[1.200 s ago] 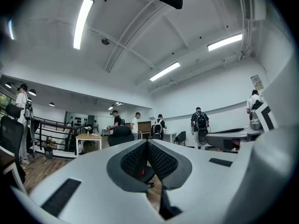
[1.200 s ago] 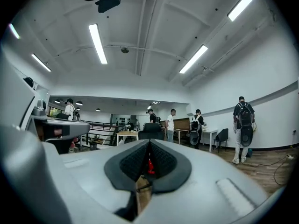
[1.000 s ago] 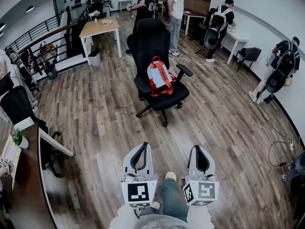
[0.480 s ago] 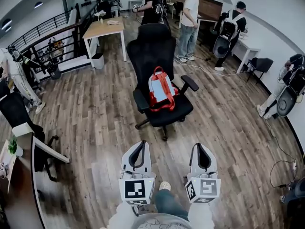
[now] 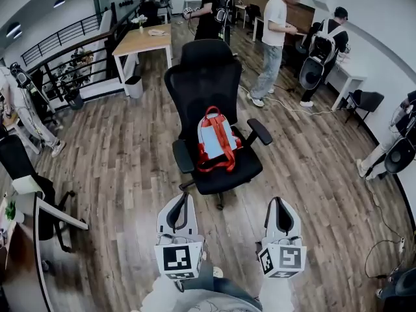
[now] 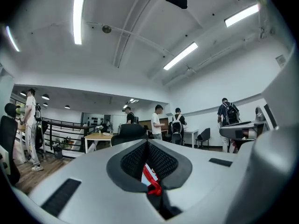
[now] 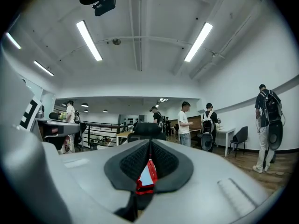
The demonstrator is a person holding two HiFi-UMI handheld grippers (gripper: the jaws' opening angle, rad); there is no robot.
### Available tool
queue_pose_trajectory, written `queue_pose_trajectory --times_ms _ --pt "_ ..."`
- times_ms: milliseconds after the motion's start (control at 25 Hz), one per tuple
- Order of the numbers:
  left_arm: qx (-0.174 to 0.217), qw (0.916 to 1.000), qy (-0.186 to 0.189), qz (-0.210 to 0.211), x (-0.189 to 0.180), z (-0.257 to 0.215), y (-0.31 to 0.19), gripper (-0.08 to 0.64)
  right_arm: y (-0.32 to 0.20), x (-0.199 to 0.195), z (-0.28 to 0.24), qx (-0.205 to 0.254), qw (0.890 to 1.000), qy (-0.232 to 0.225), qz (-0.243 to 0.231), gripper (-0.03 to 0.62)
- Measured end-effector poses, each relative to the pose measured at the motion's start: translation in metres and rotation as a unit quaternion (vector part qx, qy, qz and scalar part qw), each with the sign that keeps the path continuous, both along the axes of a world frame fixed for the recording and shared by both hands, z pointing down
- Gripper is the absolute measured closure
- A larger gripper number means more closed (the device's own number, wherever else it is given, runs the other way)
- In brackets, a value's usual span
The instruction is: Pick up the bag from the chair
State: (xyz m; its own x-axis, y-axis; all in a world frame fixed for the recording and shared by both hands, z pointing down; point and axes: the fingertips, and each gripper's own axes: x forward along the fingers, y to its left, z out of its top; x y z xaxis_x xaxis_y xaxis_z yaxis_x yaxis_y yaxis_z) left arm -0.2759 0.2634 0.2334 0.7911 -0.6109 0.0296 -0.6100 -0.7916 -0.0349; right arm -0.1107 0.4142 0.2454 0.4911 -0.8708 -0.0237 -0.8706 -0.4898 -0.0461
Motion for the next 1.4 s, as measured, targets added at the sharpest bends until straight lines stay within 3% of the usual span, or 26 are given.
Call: queue_pose_trajectory --times_ms 360,800,1160,1400 --pt "-0.021 0.9996 -0.011 0.014 0.107 0.038 -0.084 0.554 -0.081 0.105 0.038 -0.02 1.0 -0.017 0.005 0.584" --pt "-0.037 0.9991 -0.018 0.008 0.237 0.047 -0.243 0.554 -0.253 0.235 0.021 -0.03 0.999 0.001 -0.022 0.583" --pt "-0.068 0.997 -0.025 -0.028 0.275 0.08 -0.327 0.554 -0.348 0.283 0.049 -0.067 0.995 0.004 -0.067 0.583" --pt "-0.097 0.9913 -0.059 -0.066 0.285 0.128 -0.37 0.554 -0.404 0.315 0.093 -0.103 0.988 -0.012 -0.119 0.581"
